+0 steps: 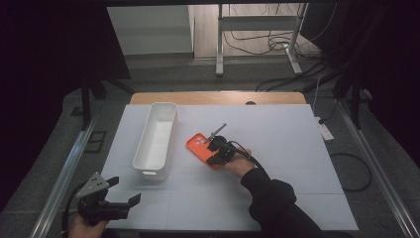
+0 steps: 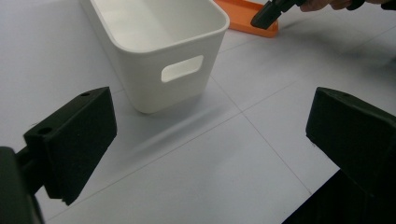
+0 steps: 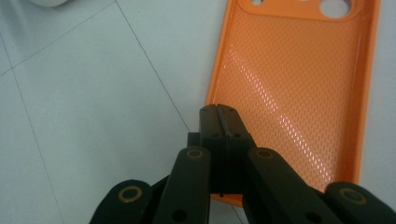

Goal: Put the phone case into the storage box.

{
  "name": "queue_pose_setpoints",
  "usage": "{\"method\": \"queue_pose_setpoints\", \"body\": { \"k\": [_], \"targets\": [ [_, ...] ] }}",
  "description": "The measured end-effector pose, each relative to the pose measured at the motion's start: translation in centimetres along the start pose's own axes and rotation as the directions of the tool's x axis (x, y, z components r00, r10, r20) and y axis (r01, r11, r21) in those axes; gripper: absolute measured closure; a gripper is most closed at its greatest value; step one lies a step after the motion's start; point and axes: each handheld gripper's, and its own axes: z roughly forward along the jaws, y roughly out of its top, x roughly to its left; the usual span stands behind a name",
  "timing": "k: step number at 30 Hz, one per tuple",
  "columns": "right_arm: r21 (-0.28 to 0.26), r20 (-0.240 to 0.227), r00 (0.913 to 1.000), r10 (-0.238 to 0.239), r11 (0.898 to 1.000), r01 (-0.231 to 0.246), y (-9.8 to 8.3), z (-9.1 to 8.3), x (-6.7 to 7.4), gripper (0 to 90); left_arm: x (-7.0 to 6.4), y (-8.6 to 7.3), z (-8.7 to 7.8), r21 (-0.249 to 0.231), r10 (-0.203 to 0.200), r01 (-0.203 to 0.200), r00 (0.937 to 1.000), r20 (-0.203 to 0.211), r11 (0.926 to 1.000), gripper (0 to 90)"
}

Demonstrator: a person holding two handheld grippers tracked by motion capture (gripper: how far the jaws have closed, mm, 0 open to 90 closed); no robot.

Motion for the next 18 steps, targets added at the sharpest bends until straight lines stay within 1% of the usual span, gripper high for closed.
{"method": "queue_pose_setpoints", "body": {
  "k": [3,6,8,9,10,11,12,14,15,16,17,18],
  "targets": [
    [-0.008,0.016,0.9998,-0.009,1.000,0.009,0.1,-0.2,0.0,86.4,0.0,0.0,0.0,0.000,0.000,0.000,1.0000,0.000,1.0000,2.7],
    [-0.029,0.031,0.9995,-0.004,1.000,0.005,0.2,-0.8,-0.2,84.3,0.0,0.0,0.0,0.000,-0.001,0.001,1.0000,0.000,1.0000,2.7],
    [-0.034,0.034,0.9994,-0.002,0.999,0.003,0.2,-0.9,-0.3,83.6,0.0,0.0,0.0,-0.001,-0.001,0.001,1.0000,0.000,1.0000,2.7],
    [-0.044,0.034,0.9994,0.004,0.999,-0.002,0.3,-1.2,-0.4,82.2,0.0,0.0,0.0,-0.001,-0.001,0.001,1.0000,0.000,1.0000,2.7],
    [-0.056,0.046,0.9989,0.011,0.998,-0.008,0.3,-1.6,-0.6,79.2,0.0,0.0,0.0,-0.001,-0.001,0.001,1.0000,0.001,1.0000,2.7],
    [-0.056,0.046,0.9989,0.011,0.998,-0.008,0.3,-1.6,-0.6,79.2,0.0,0.0,0.0,-0.001,-0.001,0.001,1.0000,0.001,1.0000,2.7],
    [-0.066,0.058,0.9980,0.023,0.998,-0.020,0.4,-2.0,-0.8,74.6,0.0,0.0,0.0,0.000,-0.001,0.001,1.0000,0.000,1.0000,2.7],
    [-0.065,0.069,0.9969,0.036,0.997,-0.032,0.5,-2.2,-0.9,71.6,0.0,0.0,0.0,0.000,0.000,0.000,1.0000,0.000,1.0000,2.7],
    [-0.065,0.069,0.9969,0.036,0.997,-0.032,0.5,-2.2,-0.9,71.6,0.0,0.0,0.0,0.000,-0.001,0.001,1.0000,0.000,1.0000,2.7],
    [-0.074,0.087,0.9955,0.039,0.997,-0.032,0.6,-2.4,-1.0,66.3,0.0,0.0,0.0,0.000,-0.002,0.002,1.0000,0.000,1.0000,2.7],
    [-0.078,0.090,0.9951,0.041,0.996,-0.034,0.7,-2.5,-1.0,63.4,0.0,0.0,0.0,0.000,-0.002,0.002,1.0000,0.000,1.0000,2.7],
    [-0.078,0.090,0.9951,0.041,0.996,-0.034,0.7,-2.5,-1.0,63.4,0.0,0.0,0.0,0.000,-0.002,0.002,1.0000,0.000,1.0000,2.7]
  ]
}}
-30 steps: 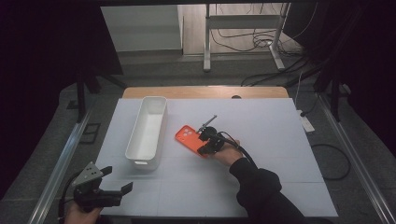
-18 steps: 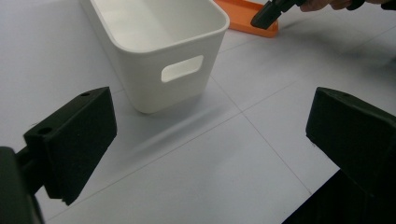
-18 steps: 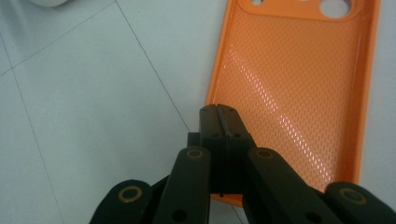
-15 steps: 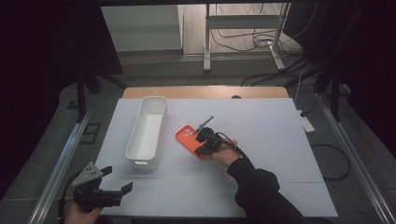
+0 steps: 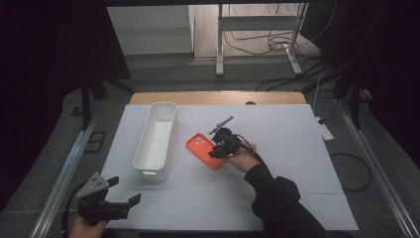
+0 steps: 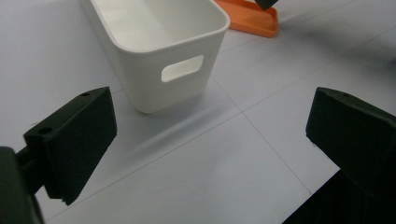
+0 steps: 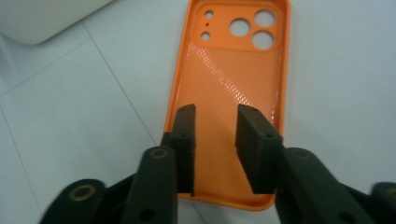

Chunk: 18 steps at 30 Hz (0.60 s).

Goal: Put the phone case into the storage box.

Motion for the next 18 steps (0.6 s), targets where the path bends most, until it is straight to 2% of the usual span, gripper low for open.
{"method": "queue_pose_setpoints", "body": {
  "k": [6,11,15,18],
  "targets": [
    [-0.031,0.053,0.9985,-0.010,0.999,0.011,0.5,-0.6,-0.1,45.6,0.0,0.0,0.0,0.000,0.000,0.000,1.0000,0.000,1.0000,2.7],
    [-0.034,0.047,0.9984,0.033,0.999,-0.031,0.7,-0.7,-0.7,31.7,0.0,0.0,0.0,0.000,-0.001,0.001,1.0000,0.000,1.0000,2.7],
    [-0.030,0.058,0.9972,0.046,0.999,-0.045,0.6,-0.6,-1.3,20.9,0.0,0.0,0.0,0.000,-0.001,0.001,1.0000,0.000,1.0000,2.7],
    [-0.020,0.042,0.9977,0.054,0.998,-0.053,0.6,-0.5,-1.6,11.9,0.0,0.0,0.0,0.000,-0.001,0.001,1.0000,0.000,1.0000,2.7]
  ]
}}
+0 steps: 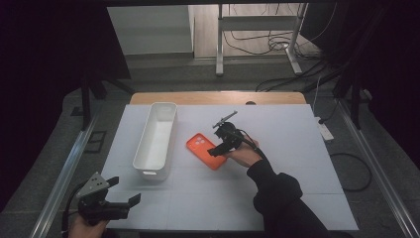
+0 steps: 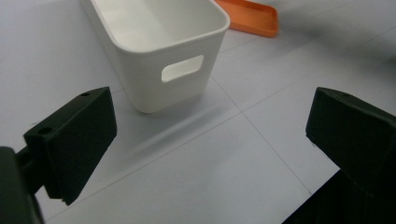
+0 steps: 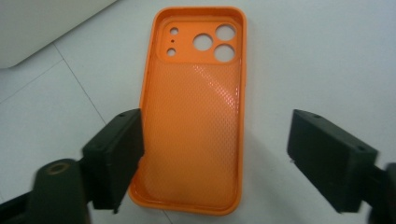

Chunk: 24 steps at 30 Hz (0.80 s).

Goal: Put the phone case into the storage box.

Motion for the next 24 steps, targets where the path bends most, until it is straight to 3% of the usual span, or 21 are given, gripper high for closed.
{"method": "queue_pose_setpoints", "body": {
  "k": [4,6,9,12,24],
  "targets": [
    [-0.007,0.021,0.9996,-0.018,1.000,0.019,0.1,-0.1,0.0,2.4,0.0,0.0,0.0,-0.001,0.000,0.000,1.0000,0.001,1.0000,2.7],
    [-0.014,0.051,0.9969,-0.060,0.998,0.061,0.1,-0.2,-0.1,0.0,0.0,0.0,0.0,0.000,0.000,0.000,1.0000,0.000,1.0000,2.7],
    [-0.019,0.060,0.9963,-0.061,0.998,0.063,0.0,-0.2,-0.1,0.0,0.0,0.0,0.0,0.000,0.000,0.000,1.0000,0.001,1.0000,2.7],
    [-0.013,0.037,0.9986,-0.038,0.999,0.039,-0.1,0.0,-0.3,0.0,0.0,0.0,0.0,0.000,-0.001,0.001,1.0000,0.002,1.0000,2.7],
    [0.036,0.071,0.9967,-0.039,0.999,0.036,-0.6,1.4,-0.6,0.0,0.0,0.0,0.0,0.001,0.002,-0.002,1.0000,0.003,1.0000,2.7]
  ]
}}
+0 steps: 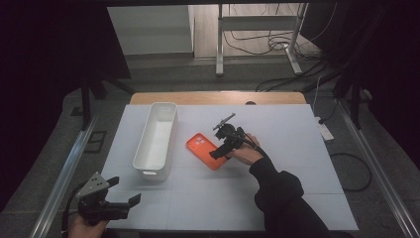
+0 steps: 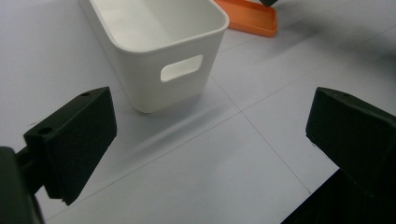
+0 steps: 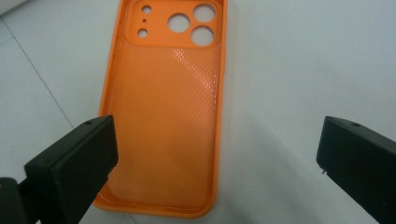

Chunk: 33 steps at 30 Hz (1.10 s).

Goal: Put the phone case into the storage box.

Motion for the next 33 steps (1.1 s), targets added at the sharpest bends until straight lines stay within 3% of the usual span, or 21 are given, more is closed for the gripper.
{"method": "queue_pose_setpoints", "body": {
  "k": [13,18,20,25,26,27,32,33],
  "targets": [
    [0.062,-0.022,0.9993,0.031,0.998,-0.030,-0.9,1.7,-0.6,0.0,0.0,0.0,0.0,-0.001,-0.002,0.002,1.0000,0.003,1.0000,2.7],
    [0.066,-0.002,0.9999,0.016,0.998,-0.016,-1.2,2.0,-0.7,7.6,0.0,0.0,0.0,-0.001,-0.002,0.002,1.0000,0.004,1.0000,2.7],
    [0.048,-0.007,0.9999,0.015,0.999,-0.015,-1.2,1.8,-0.8,16.0,0.0,0.0,0.0,-0.001,-0.003,0.003,1.0000,0.005,1.0000,2.7],
    [0.030,-0.035,0.9994,0.002,1.000,-0.001,-1.2,1.1,-1.2,46.8,0.0,0.0,0.0,-0.001,0.000,0.000,1.0000,0.002,1.0000,2.7],
    [0.030,-0.035,0.9994,0.002,1.000,-0.001,-1.2,1.1,-1.2,46.8,0.0,0.0,0.0,-0.001,0.000,0.000,1.0000,0.002,1.0000,2.7],
    [0.038,-0.055,0.9985,0.001,0.999,0.002,-1.2,0.9,-1.3,58.6,0.0,0.0,0.0,0.000,0.001,-0.001,1.0000,0.001,1.0000,2.7],
    [0.047,-0.095,0.9954,0.013,0.999,-0.009,-1.2,0.8,-1.8,78.5,0.0,0.0,0.0,-0.001,0.000,0.000,1.0000,0.002,1.0000,2.7],
    [0.047,-0.095,0.9954,0.013,0.999,-0.009,-1.2,0.8,-1.8,78.5,0.0,0.0,0.0,0.000,0.000,0.000,1.0000,0.001,1.0000,2.7]
  ]
}}
